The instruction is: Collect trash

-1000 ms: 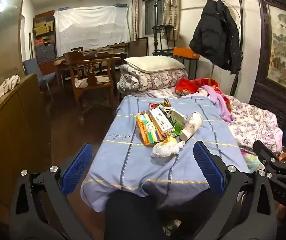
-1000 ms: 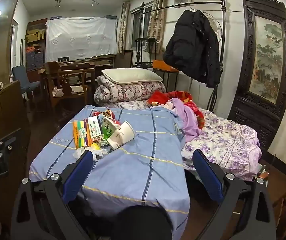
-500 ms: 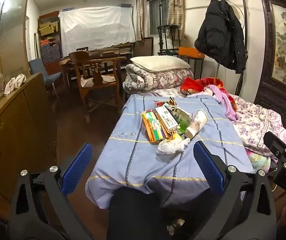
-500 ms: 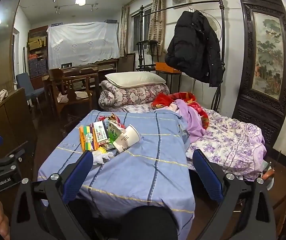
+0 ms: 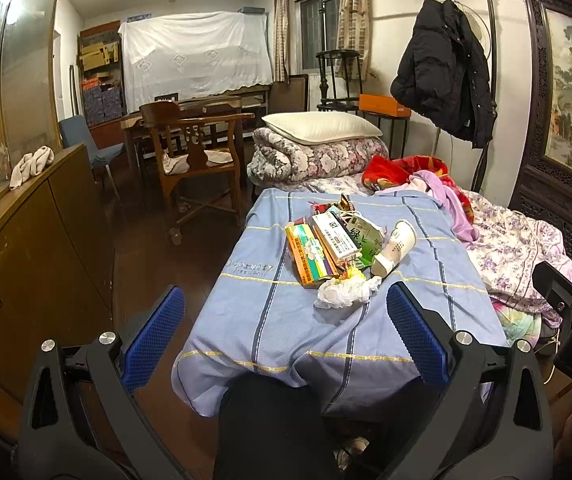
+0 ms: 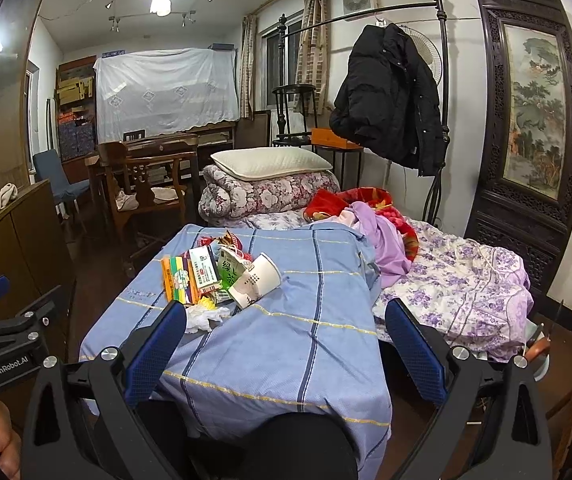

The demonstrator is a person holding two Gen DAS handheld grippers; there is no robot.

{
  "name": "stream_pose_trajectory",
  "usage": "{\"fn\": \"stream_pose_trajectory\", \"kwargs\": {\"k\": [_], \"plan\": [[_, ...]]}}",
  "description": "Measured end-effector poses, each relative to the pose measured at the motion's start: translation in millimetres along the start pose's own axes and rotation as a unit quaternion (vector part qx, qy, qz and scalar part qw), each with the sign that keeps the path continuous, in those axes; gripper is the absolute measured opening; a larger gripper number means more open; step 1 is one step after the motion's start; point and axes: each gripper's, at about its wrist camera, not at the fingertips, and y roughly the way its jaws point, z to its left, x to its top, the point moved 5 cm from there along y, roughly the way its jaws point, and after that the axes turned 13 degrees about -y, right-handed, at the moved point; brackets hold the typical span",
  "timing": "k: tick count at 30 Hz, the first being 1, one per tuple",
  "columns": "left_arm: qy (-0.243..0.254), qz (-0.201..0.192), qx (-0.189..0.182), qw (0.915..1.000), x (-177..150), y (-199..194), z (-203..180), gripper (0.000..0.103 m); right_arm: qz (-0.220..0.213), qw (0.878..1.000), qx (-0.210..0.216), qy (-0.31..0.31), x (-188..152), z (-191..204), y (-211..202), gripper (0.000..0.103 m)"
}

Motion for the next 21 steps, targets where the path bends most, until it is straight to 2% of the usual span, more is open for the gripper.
{"fn": "stream_pose_trajectory", "kwargs": {"k": [21], "plan": [[0.004,-0.005,0.003,1.0000,0.1,-2.3,-2.6,0.097,-0.008,1.000,0.001,0.004,0.4,-1.0,-4.4,0.097]]}}
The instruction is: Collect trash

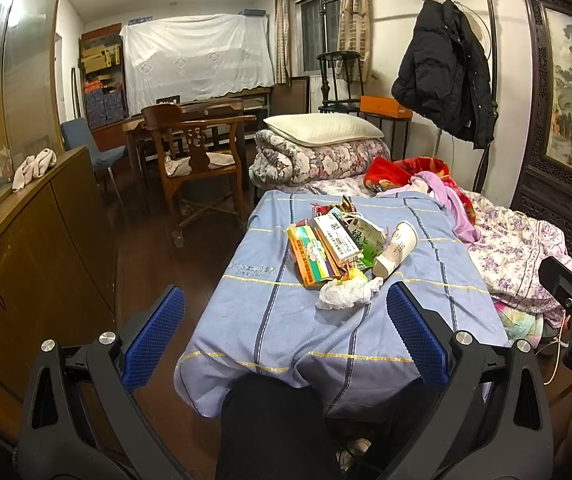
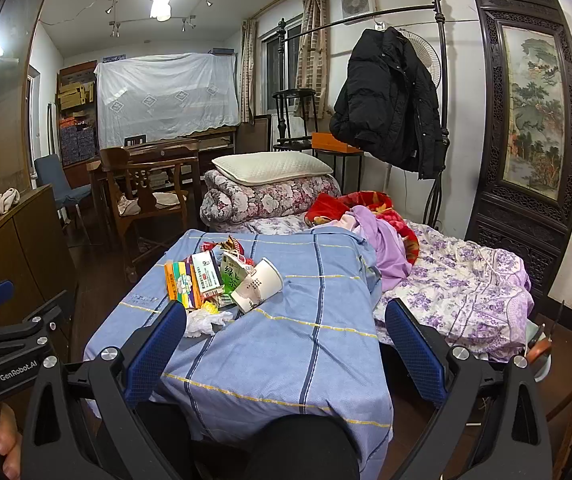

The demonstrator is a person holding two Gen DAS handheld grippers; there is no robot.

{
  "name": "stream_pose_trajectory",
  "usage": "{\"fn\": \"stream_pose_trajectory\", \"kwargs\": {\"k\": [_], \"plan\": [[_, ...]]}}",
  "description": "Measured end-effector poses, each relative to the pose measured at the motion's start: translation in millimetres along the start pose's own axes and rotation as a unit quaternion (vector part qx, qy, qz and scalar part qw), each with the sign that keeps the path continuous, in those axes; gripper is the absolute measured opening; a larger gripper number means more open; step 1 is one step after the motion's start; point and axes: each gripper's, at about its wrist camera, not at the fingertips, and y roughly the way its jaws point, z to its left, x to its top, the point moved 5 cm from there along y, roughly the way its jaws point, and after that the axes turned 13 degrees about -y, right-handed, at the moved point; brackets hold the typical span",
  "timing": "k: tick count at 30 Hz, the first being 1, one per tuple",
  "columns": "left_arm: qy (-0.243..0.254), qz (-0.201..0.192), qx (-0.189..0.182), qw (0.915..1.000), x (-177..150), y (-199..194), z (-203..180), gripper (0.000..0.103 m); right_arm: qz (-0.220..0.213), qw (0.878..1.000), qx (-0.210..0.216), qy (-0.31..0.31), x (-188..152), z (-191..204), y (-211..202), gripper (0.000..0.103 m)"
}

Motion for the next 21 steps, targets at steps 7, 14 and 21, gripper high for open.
{"fn": "stream_pose_trajectory", "kwargs": {"k": [7,14,21], "plan": [[0.000,-0.001,0.000,1.0000,0.2,0.1,0.2,0.097,-0.001,1.000,0.000,0.000,0.6,-0.5,-0.6,0.097],[0.000,0.000,0.000,1.0000,-0.3,0.1,-0.2,0.097,-0.002,1.000,-0.002,-0.001,1.1,-1.4,-1.1,0.097],[0.000,-0.001,0.000,1.0000,-0.5,0.1,0.3,0.097,-0.002,1.000,-0.002,0.000,1.6,-1.3,-2.4,0.097]]}}
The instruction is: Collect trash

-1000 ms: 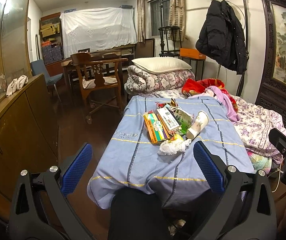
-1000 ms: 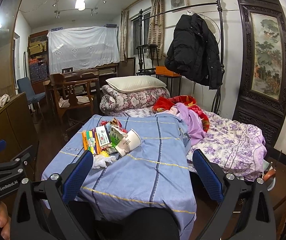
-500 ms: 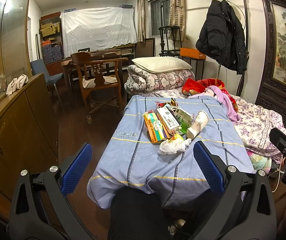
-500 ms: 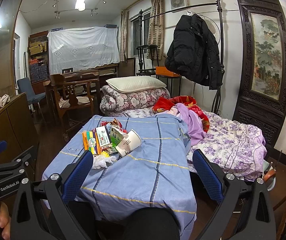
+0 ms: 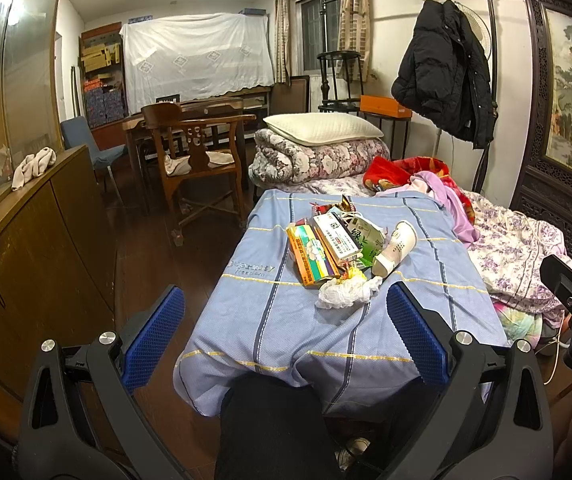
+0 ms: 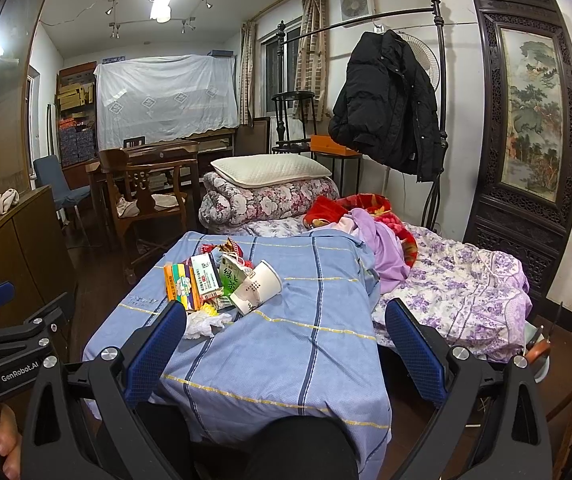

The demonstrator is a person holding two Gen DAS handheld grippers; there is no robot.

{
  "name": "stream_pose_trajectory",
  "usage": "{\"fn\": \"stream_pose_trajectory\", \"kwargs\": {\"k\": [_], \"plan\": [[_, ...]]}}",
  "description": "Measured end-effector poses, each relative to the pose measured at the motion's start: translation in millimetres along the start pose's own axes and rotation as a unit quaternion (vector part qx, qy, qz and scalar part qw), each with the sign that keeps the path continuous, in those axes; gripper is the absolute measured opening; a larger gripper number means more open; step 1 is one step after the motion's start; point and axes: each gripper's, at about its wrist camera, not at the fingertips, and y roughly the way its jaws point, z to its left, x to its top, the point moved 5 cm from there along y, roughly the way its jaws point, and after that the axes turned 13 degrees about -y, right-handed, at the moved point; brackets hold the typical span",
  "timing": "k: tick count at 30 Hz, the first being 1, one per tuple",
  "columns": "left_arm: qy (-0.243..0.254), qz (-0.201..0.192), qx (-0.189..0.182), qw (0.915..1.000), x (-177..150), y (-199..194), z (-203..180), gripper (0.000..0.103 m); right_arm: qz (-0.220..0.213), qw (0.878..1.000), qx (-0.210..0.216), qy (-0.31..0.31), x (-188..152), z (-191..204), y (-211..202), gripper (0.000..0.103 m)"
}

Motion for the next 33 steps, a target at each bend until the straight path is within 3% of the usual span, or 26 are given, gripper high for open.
{"fn": "stream_pose_trajectory", "kwargs": {"k": [23,29,33], "plan": [[-0.002,0.009,0.003,1.0000,-9,5,0,0.097,0.002,1.000,0.002,0.002,-2,1,1,0.097],[-0.026,0.032,0.022,0.9989,-5,26,22,0.097,0.037,0.998,0.039,0.037,-19,-7,32,0.097],[-0.041,0.059,0.045,0.9964,-13,54,36,0.097,0.086,0.995,0.031,0.047,-45,-9,75,0.097]]}}
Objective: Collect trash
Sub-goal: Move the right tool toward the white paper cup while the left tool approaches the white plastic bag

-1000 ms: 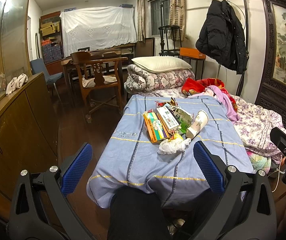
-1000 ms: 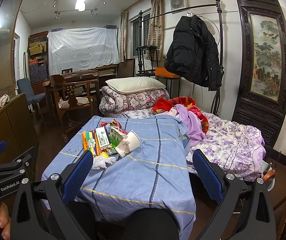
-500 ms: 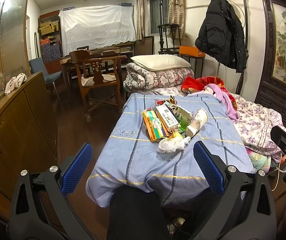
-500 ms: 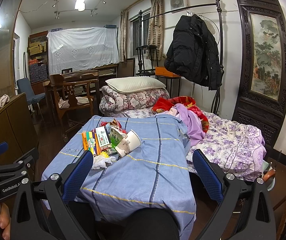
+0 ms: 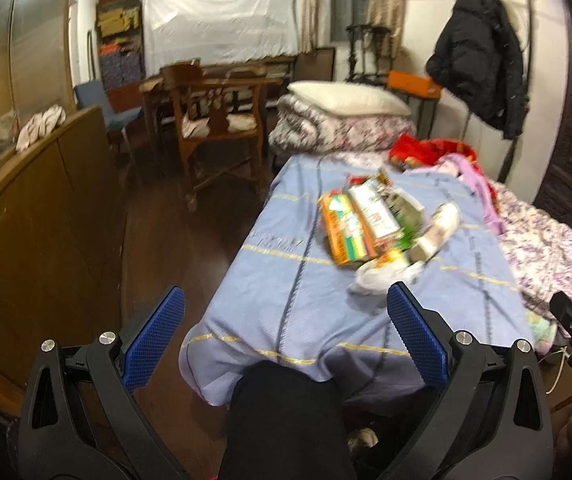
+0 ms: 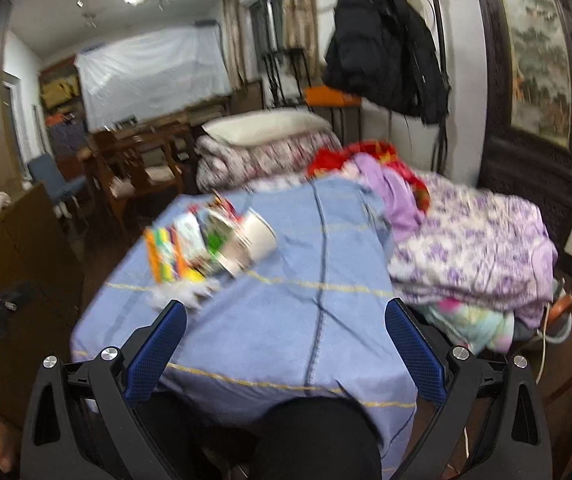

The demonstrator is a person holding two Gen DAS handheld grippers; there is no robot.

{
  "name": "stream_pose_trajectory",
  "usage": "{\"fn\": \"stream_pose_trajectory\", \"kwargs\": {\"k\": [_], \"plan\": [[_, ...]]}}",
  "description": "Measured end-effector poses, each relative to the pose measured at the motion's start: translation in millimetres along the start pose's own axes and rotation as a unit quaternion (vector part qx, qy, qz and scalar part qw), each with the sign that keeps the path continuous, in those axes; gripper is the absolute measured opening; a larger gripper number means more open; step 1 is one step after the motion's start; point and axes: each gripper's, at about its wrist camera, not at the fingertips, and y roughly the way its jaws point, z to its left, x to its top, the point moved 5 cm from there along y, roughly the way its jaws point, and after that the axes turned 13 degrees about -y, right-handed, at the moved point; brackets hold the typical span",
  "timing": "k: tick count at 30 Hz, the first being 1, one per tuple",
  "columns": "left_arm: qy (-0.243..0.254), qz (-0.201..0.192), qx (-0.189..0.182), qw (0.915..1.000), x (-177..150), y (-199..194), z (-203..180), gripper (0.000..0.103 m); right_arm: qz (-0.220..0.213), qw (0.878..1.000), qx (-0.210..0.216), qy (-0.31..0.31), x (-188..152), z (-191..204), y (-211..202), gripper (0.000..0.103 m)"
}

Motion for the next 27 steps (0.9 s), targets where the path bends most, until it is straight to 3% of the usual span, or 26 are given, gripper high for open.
{"fn": "stream_pose_trajectory", "kwargs": {"k": [4,9,16,22,27], "plan": [[0.009,0.041,0.003,0.9991,-16,38,-2,0.097,0.044,0.999,0.014,0.005,-19,3,43,0.097],[0.043,0.077,-0.023,0.9959,-35,78,-26,0.097,0.077,0.996,0.042,-0.004,-32,10,89,0.097],[0.093,0.086,-0.059,0.9902,-40,114,-63,0.097,0.084,0.995,0.058,-0.006,-42,11,126,0.097],[0.096,0.098,-0.083,0.9870,-32,143,-84,0.097,0.087,0.995,0.057,-0.007,-53,8,144,0.097],[0.094,0.110,-0.081,0.9861,-30,164,-93,0.097,0.084,0.995,0.046,-0.010,-58,3,152,0.097]]}}
